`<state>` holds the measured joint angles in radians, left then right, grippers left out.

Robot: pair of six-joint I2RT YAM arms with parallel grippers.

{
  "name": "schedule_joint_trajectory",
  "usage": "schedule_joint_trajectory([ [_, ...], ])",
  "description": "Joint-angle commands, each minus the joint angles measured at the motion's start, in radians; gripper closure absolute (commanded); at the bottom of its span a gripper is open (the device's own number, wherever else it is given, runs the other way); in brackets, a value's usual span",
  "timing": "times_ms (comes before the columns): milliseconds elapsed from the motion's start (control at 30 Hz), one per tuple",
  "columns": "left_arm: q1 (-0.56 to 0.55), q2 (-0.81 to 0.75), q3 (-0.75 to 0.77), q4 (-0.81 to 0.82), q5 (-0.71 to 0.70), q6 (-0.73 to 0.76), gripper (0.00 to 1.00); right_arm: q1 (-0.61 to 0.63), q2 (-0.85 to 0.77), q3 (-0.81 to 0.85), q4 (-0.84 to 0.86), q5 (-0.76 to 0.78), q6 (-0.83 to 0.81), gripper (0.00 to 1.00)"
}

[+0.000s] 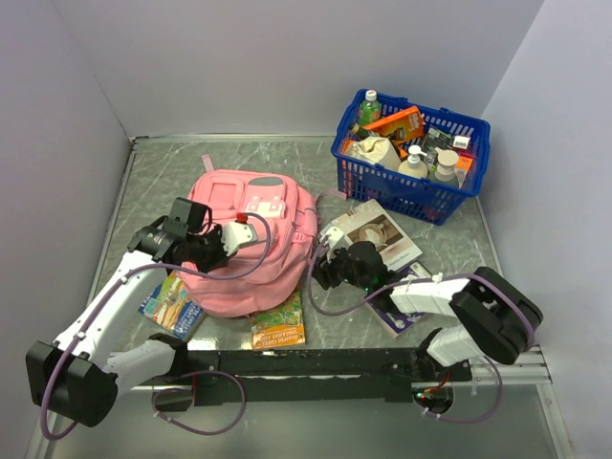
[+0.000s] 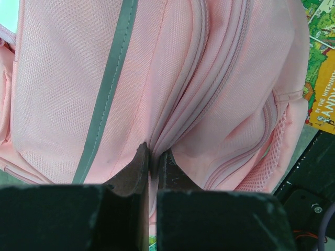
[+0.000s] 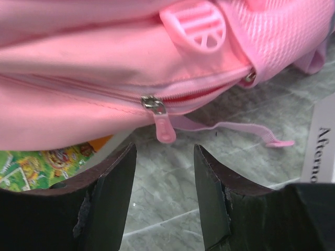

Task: Pack the student bag
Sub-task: Unzip the student bag at the center of the board.

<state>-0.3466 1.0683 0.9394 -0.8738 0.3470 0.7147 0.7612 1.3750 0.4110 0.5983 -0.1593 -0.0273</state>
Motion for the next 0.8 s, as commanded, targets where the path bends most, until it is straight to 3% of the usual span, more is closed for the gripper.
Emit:
schedule_joint_trajectory([
  [0,0.001,-0.031,0.058,-0.027,0.063,-0.008,0.99,-0.003,0.064,0.038,0.060,0.004,-0.016,0.45],
  [533,0.001,-0.038,0.041,-0.031,0.056,0.002,0.99,0.000,0.200,0.103,0.167,-0.022,-0.022,0.59],
  [767,0.001,-0.034,0.039,-0.028,0.053,-0.001,0.99,0.001,0.193,0.100,0.159,-0.022,-0.026,0.79],
])
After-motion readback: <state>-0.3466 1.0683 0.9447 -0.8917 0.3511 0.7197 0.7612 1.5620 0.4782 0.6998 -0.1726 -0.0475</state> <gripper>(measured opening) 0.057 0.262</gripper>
